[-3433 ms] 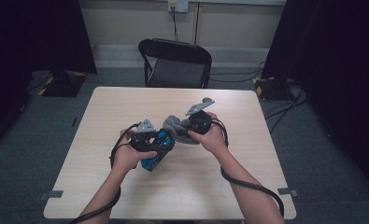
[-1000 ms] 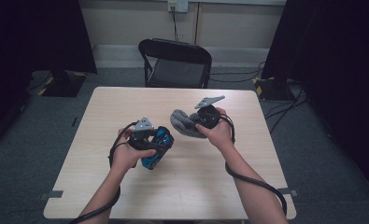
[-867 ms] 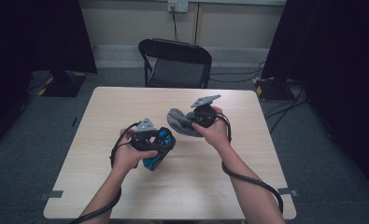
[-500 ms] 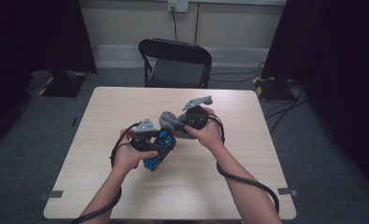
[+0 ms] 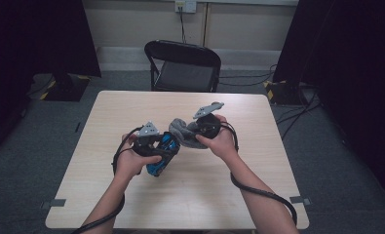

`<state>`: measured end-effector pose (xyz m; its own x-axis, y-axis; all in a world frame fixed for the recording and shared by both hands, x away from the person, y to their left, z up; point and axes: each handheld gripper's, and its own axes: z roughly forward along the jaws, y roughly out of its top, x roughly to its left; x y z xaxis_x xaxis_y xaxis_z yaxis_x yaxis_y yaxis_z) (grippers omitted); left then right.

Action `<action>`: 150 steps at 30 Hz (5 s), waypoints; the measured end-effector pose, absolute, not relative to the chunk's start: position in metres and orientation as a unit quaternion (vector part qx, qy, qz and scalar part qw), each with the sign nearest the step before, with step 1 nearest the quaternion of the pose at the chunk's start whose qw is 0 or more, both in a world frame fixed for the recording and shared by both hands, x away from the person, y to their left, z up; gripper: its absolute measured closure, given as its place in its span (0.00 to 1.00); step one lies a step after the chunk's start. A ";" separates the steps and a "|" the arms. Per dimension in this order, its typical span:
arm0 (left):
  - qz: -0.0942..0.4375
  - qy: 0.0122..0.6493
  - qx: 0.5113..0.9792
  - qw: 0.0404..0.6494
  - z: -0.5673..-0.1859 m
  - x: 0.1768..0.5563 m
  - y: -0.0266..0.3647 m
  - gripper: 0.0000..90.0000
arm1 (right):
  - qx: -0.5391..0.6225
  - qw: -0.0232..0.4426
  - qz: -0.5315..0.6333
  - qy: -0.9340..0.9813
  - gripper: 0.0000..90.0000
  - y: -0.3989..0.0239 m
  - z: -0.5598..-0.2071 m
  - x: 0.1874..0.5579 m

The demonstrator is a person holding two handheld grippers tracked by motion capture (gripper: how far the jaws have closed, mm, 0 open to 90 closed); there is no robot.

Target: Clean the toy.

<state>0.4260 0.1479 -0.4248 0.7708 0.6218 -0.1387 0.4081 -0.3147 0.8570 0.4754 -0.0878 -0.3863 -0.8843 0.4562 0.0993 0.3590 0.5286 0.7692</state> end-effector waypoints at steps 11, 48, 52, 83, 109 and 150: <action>0.117 0.337 0.798 0.486 -0.428 0.430 0.157 0.28 | 0.224 0.048 0.432 0.872 0.88 -0.096 -0.392 0.463; 0.127 0.331 0.797 0.489 -0.422 0.429 0.156 0.28 | 0.250 0.046 0.441 0.861 0.88 -0.130 -0.404 0.464; 0.122 0.324 0.799 0.492 -0.421 0.428 0.153 0.28 | 0.242 0.042 0.444 0.862 0.88 -0.120 -0.402 0.466; 0.108 0.313 0.801 0.499 -0.414 0.436 0.137 0.28 | 0.226 0.014 0.440 0.869 0.88 -0.103 -0.425 0.458; 0.103 0.335 0.785 0.510 -0.411 0.454 0.126 0.28 | 0.214 -0.012 0.431 0.876 0.88 -0.082 -0.453 0.443; 0.106 0.328 0.796 0.497 -0.415 0.437 0.137 0.28 | 0.278 0.084 0.440 0.850 0.88 -0.153 -0.392 0.482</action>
<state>0.4375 0.1371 -0.4149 0.7618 0.6282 -0.1581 0.4180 -0.2902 0.8609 0.4823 -0.1533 -0.3921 -0.8312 0.5466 0.1012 0.3981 0.4583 0.7946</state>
